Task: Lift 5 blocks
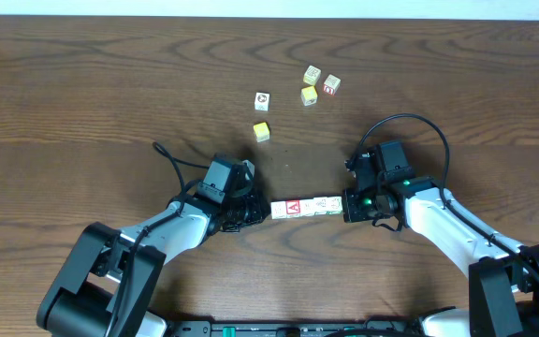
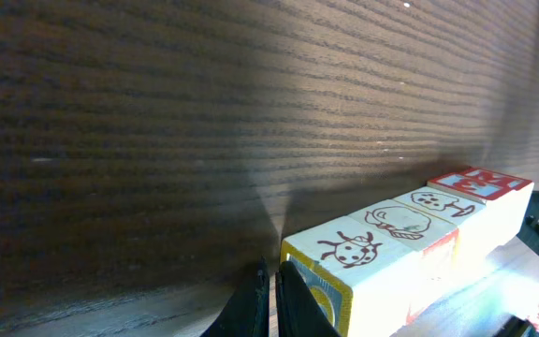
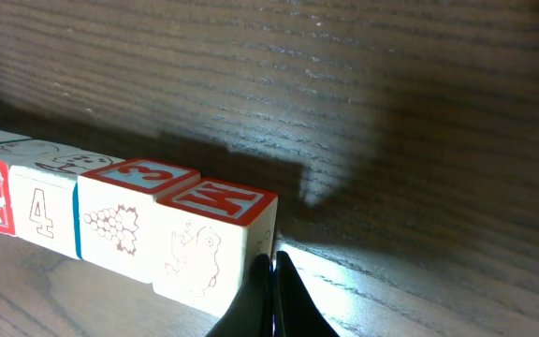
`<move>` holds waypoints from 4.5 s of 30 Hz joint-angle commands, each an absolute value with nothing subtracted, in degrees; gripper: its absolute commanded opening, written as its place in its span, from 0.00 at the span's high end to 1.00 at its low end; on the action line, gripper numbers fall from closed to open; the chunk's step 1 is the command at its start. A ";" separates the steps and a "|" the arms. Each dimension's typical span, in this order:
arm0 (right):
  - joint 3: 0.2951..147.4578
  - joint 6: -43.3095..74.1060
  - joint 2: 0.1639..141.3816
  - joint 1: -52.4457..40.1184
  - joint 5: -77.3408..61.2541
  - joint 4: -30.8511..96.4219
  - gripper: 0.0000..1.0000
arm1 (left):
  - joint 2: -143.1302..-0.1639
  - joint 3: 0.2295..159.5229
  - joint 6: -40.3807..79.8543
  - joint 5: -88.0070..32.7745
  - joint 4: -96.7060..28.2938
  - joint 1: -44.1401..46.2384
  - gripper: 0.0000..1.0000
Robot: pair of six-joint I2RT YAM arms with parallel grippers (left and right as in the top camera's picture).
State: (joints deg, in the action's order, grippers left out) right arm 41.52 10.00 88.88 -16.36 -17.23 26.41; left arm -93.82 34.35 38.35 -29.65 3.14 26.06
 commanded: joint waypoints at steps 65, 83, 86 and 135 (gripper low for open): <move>42.44 11.97 84.31 -20.80 -21.28 25.87 0.99 | -91.29 33.23 35.59 -26.55 6.72 30.09 0.93; 42.61 11.99 84.31 -20.80 -21.28 26.63 0.99 | -88.90 33.26 36.10 -26.55 6.72 30.09 0.93; 43.24 11.97 84.23 -20.78 -21.28 27.07 0.99 | -88.33 33.26 36.12 -26.55 6.74 30.09 0.93; 46.13 11.94 84.20 -20.78 -21.06 29.61 0.99 | -87.85 36.40 36.97 -27.00 6.52 30.09 0.93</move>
